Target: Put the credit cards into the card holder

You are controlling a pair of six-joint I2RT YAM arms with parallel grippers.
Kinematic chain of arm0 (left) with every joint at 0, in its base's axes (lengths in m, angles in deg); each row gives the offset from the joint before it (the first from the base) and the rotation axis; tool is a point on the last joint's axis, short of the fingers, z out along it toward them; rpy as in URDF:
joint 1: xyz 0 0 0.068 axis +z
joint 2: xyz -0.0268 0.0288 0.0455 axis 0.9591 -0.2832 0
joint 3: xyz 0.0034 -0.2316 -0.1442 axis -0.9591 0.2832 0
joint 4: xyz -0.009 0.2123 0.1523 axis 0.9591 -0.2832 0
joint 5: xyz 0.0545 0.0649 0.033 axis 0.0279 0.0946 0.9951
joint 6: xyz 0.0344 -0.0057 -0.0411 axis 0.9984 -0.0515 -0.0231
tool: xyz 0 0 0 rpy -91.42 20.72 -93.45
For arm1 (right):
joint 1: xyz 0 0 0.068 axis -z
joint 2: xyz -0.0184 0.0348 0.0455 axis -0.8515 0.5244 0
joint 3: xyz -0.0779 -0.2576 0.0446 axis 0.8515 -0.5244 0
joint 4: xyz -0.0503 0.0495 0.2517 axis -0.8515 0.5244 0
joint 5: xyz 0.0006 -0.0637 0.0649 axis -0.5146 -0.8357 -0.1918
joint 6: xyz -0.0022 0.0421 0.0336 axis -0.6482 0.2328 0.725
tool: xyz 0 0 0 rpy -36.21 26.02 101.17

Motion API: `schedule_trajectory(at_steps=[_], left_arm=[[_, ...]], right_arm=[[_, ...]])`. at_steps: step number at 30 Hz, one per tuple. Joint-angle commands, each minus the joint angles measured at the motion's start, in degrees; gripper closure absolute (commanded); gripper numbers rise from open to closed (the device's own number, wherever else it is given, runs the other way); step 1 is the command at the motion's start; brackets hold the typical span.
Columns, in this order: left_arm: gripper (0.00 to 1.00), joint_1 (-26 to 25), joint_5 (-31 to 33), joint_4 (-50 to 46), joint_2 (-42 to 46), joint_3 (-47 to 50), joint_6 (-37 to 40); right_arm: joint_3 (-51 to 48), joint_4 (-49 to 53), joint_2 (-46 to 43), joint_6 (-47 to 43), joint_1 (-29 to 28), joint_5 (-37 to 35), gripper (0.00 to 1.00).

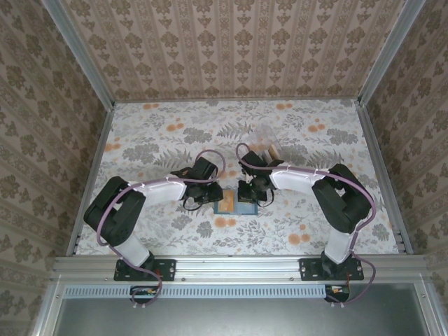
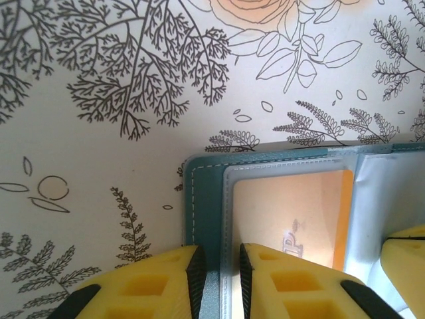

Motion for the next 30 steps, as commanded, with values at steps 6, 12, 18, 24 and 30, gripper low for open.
schedule_trajectory(at_steps=[6, 12, 18, 24, 30], left_arm=[[0.76, -0.1, 2.3, -4.4, -3.5, 1.4, 0.1], [0.76, -0.1, 2.6, -4.5, -3.1, 1.4, 0.1], [0.76, -0.1, 2.4, -3.9, -2.2, 1.5, 0.2], [0.76, -0.1, 2.2, -3.7, -2.0, 1.4, 0.1], [0.76, -0.2, 2.3, -3.5, -1.9, 1.8, 0.0]], right_arm=[[2.0, 10.2, -0.4, -2.3, 0.3, -7.7, 0.89], [5.8, 13.9, -3.0, -3.4, -0.2, -10.8, 0.90], [7.1, 6.6, -3.1, -2.4, -2.0, -2.2, 0.89], [9.9, 4.3, 3.1, -2.0, -3.6, 0.2, 0.87], [9.0, 10.3, 5.8, -1.3, -3.3, -6.8, 0.87]])
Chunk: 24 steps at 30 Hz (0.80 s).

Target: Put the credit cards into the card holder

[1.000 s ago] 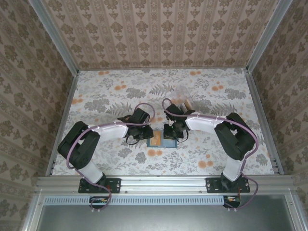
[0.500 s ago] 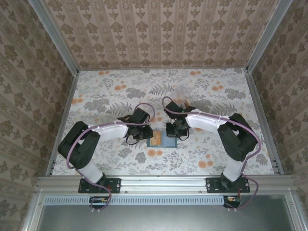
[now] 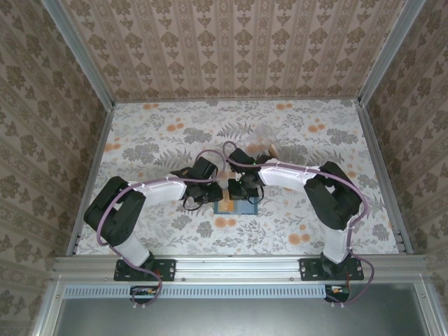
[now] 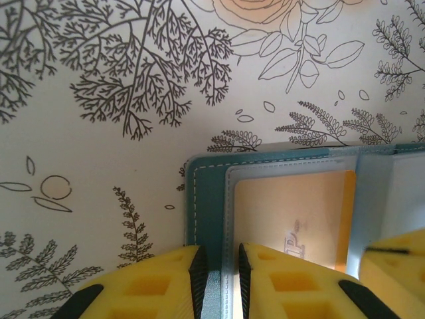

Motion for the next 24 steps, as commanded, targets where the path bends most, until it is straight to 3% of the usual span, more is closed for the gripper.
schedule_trajectory(at_steps=[1, 6, 13, 24], left_arm=[[0.76, -0.1, 2.0, -3.1, -2.0, 1.9, -0.1], [0.76, -0.2, 2.0, -2.8, -2.0, 2.3, -0.2], [0.76, -0.2, 1.6, -2.3, -1.9, 2.4, -0.1], [0.69, -0.2, 1.9, -1.2, -0.2, 3.2, -0.4]], right_arm=[[-0.9, 4.6, 0.6, 0.8, 0.3, -4.2, 0.87], [-3.1, 3.7, -0.8, 1.7, 1.0, -4.4, 0.87], [-3.6, -4.2, -0.1, 3.2, 1.1, 4.2, 0.88], [-1.9, -6.3, 1.6, 2.8, 1.0, 8.7, 0.89]])
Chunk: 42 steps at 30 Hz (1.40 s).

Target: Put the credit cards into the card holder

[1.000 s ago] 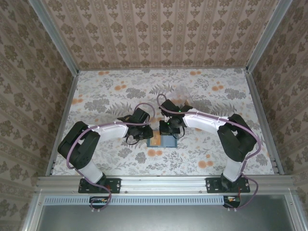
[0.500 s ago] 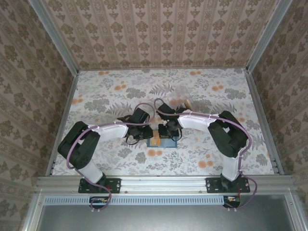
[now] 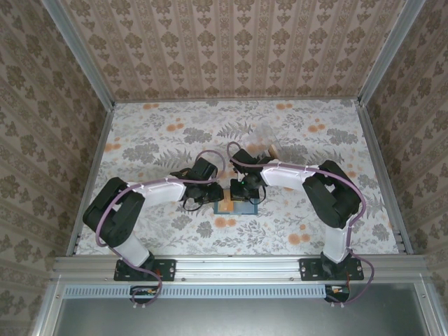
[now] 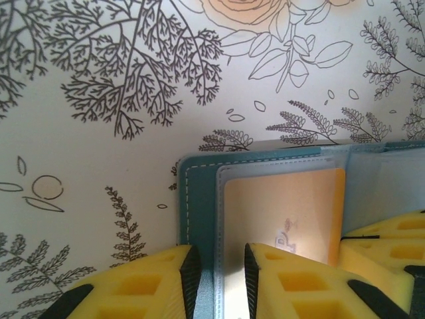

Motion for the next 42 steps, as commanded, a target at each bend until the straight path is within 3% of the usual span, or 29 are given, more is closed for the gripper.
schedule_trajectory(at_steps=[1, 8, 17, 24, 35, 42], left_arm=[[0.69, -0.1, 2.0, -2.9, -1.0, 2.1, -0.2], [0.64, 0.0, 2.1, -2.8, -1.3, 2.5, -0.4], [0.74, 0.0, 2.7, -3.7, -2.6, 2.3, -0.7], [0.74, 0.0, 2.8, -3.7, -2.4, 2.6, -0.6], [0.76, 0.0, 3.0, -4.0, -2.5, 2.6, -0.6], [0.76, 0.0, 2.8, -4.1, -2.8, 2.4, -0.4]], right_arm=[[0.8, -1.9, 1.9, 0.4, -0.3, 3.6, 0.89], [1.0, -0.8, 1.1, 1.0, -0.3, 2.7, 0.89], [-2.7, 4.6, -5.3, -1.1, 1.2, -4.1, 0.87], [-4.9, 10.7, -4.5, -1.7, 1.8, -11.4, 0.86], [-6.1, 11.2, -9.7, -0.5, 3.8, -13.4, 0.80], [-9.1, 12.0, -9.4, -0.2, 5.4, -14.0, 0.84]])
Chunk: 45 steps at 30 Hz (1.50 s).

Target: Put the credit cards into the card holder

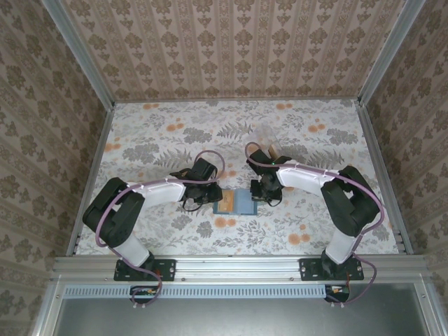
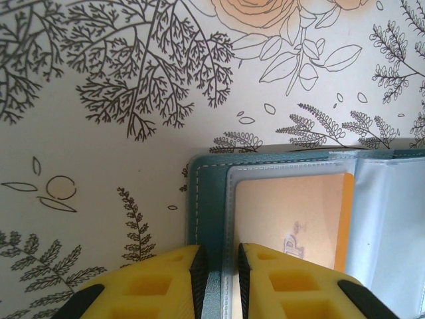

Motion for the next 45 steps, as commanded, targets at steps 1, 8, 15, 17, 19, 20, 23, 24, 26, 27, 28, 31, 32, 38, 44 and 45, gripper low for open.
schedule_trajectory(at_steps=[1, 8, 15, 17, 19, 20, 23, 24, 26, 27, 28, 31, 32, 38, 44, 45], left_arm=[[0.76, 0.0, 2.0, -4.1, -2.8, 2.1, -0.3], [0.77, 0.0, 2.0, -4.0, -2.8, 2.3, -0.4], [0.77, 0.1, 2.0, -4.2, -2.9, 2.1, -0.3], [0.77, 0.0, 2.1, -4.4, -2.9, 2.0, -0.3], [0.77, 0.0, 2.1, -4.4, -3.0, 2.0, -0.4], [0.77, 0.0, 2.0, -4.4, -3.1, 2.0, -0.3], [0.77, 0.0, 2.0, -4.5, -3.1, 1.9, -0.3], [0.77, 0.0, 2.0, -4.6, -3.1, 1.9, -0.2], [0.77, 0.0, 2.0, -4.6, -3.0, 1.9, -0.3], [0.77, 0.0, 2.0, -4.6, -2.9, 2.0, -0.3], [0.77, 0.0, 2.1, -4.6, -2.8, 2.0, -0.2], [0.77, -0.1, 2.0, -4.3, -2.6, 2.1, -0.2], [0.77, -0.1, 2.0, -4.4, -2.4, 2.0, -0.1], [0.77, -0.1, 2.3, -4.3, -0.7, 2.2, 0.0], [0.74, -0.3, 1.3, -3.4, 1.8, 1.7, 1.6], [0.72, -0.3, 1.2, -3.2, 2.4, 1.6, 1.7]], right_arm=[[-2.0, 3.0, -0.8, 0.9, 0.2, -2.0, 0.84], [-6.3, 1.8, -1.0, 1.7, 1.6, -2.8, 0.85], [-10.0, -2.6, -5.5, 2.2, 4.1, 2.3, 0.84], [-10.0, -1.8, -6.3, 1.4, 4.5, 2.4, 0.84], [-10.4, -1.1, -6.6, 0.6, 4.9, 1.8, 0.84], [-10.8, -1.1, -6.6, 0.3, 5.0, 1.8, 0.84], [-11.9, -0.3, -6.4, -0.6, 5.1, 0.8, 0.85], [-12.5, -0.3, -6.4, -0.5, 5.1, 0.1, 0.85], [-12.9, 0.9, -5.6, -1.0, 5.3, -1.8, 0.85], [-12.9, 1.8, -4.9, -1.3, 5.3, -3.2, 0.85], [-12.9, 2.2, -4.5, -1.4, 5.3, -4.1, 0.85], [-12.7, 1.5, -4.3, -1.7, 5.3, -4.0, 0.85], [-12.7, 0.9, -5.1, -1.8, 5.2, -3.4, 0.85], [-9.0, 3.0, -12.2, -3.2, 5.6, -2.4, 0.81], [-1.2, 7.4, -16.4, -6.5, 5.9, -1.9, 0.79], [0.3, 8.1, -16.9, -7.2, 5.9, -2.4, 0.78]])
